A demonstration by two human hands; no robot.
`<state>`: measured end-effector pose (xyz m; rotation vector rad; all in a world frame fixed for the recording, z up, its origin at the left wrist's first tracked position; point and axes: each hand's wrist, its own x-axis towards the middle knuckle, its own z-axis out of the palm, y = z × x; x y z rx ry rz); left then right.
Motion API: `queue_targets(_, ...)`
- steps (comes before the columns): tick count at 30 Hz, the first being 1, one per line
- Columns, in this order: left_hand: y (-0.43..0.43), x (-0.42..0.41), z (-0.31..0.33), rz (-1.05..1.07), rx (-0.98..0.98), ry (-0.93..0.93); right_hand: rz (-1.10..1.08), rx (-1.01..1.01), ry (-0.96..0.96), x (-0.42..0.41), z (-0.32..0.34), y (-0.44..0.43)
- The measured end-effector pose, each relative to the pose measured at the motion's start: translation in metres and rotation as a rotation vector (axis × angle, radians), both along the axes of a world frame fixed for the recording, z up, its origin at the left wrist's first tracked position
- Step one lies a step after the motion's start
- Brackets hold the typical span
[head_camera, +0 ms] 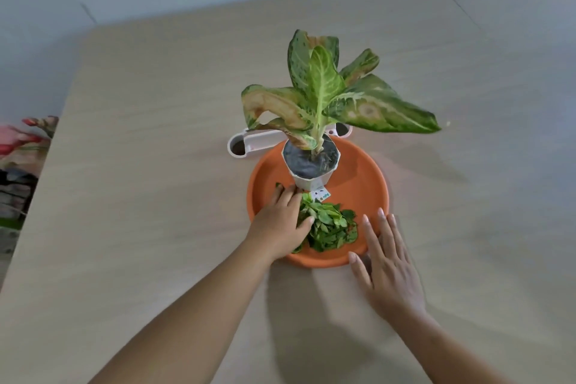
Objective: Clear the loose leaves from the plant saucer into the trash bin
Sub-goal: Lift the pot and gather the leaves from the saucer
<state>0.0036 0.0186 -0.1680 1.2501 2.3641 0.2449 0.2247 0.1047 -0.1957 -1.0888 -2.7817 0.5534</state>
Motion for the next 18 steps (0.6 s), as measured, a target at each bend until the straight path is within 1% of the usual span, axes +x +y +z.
queue_targets(3,-0.011,0.007,0.001,-0.06,0.135,-0.02,-0.007,0.007,-0.014,-0.002,0.0,-0.001)
queue_targets(5,-0.007,0.005,0.002,0.022,0.204,0.014,-0.005,0.012,-0.023,-0.001,-0.001,-0.001)
queue_targets(7,-0.001,0.003,0.004,0.139,0.173,0.029,-0.009,0.019,-0.027,0.0,-0.002,-0.001)
queue_targets(8,0.002,0.003,0.003,0.146,0.12,0.014,-0.012,0.02,-0.025,0.0,-0.002,-0.001)
queue_targets(10,0.005,0.01,-0.001,0.065,0.033,-0.023,-0.013,0.014,-0.023,-0.001,-0.002,-0.001)
queue_targets(11,0.003,0.015,-0.002,0.032,0.033,-0.052,-0.011,0.014,-0.025,-0.001,-0.002,-0.001)
queue_targets(14,-0.004,0.025,-0.003,0.021,0.161,-0.105,-0.008,0.022,-0.035,-0.001,-0.003,0.0)
queue_targets(16,-0.004,0.023,-0.005,0.068,0.237,-0.056,-0.012,0.022,-0.036,-0.001,-0.003,-0.001)
queue_targets(18,0.001,0.019,-0.008,0.138,0.238,0.002,-0.012,0.02,-0.04,0.0,-0.004,-0.002)
